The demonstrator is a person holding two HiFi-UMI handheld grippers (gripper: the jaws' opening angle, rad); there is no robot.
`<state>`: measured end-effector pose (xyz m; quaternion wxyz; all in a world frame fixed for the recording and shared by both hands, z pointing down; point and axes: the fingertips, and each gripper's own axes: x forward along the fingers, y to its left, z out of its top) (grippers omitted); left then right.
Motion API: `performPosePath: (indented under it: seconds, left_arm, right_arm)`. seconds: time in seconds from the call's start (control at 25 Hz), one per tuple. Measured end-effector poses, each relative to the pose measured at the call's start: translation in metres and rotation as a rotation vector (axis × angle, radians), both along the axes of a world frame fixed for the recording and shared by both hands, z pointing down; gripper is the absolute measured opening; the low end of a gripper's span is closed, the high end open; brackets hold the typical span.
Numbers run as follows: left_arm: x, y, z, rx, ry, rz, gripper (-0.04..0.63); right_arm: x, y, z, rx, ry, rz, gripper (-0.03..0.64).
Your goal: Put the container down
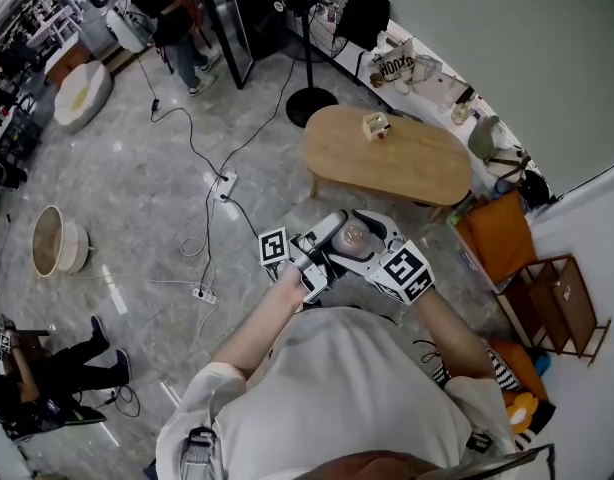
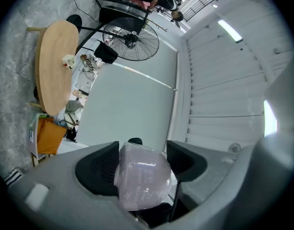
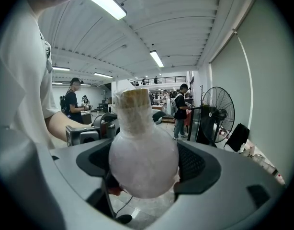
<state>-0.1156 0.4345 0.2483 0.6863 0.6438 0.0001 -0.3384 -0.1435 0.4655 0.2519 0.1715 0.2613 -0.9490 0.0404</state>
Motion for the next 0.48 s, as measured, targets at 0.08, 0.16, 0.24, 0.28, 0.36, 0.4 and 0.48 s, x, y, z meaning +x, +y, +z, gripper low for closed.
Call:
performPosePath:
  seconds: [0.08,0.16,0.24,0.28,0.36,0.4,0.48]
  left_arm:
    - [-0.005,0.000,0.000,0.004,-0.002,0.000,0.302]
    - [-0.012,-0.001,0.002,-0.001,-0.007,-0.002,0.302]
    - [-0.020,-0.002,0.004,-0.011,-0.006,-0.003,0.302]
    - [-0.024,-0.002,0.005,-0.013,-0.002,0.000,0.302]
    - [-0.030,-0.003,0.007,-0.017,0.004,0.008,0.302]
    - [-0.034,-0.003,0.008,-0.019,0.006,0.012,0.302]
    - [-0.041,-0.002,0.009,-0.019,0.006,0.021,0.302]
  right_arm:
    - [-0.005,0.000,0.001,0.001,-0.001,0.004,0.398]
    - [-0.012,0.000,0.001,0.002,0.003,0.008,0.398]
    - [-0.020,0.000,0.002,0.003,0.007,0.012,0.397]
    - [-0.023,0.000,0.003,0.003,0.007,0.014,0.397]
    - [-0.030,0.000,0.004,0.006,0.003,0.019,0.397]
    - [-0.033,-0.001,0.004,0.008,0.001,0.022,0.396]
    - [-0.041,0.000,0.005,0.013,0.000,0.026,0.396]
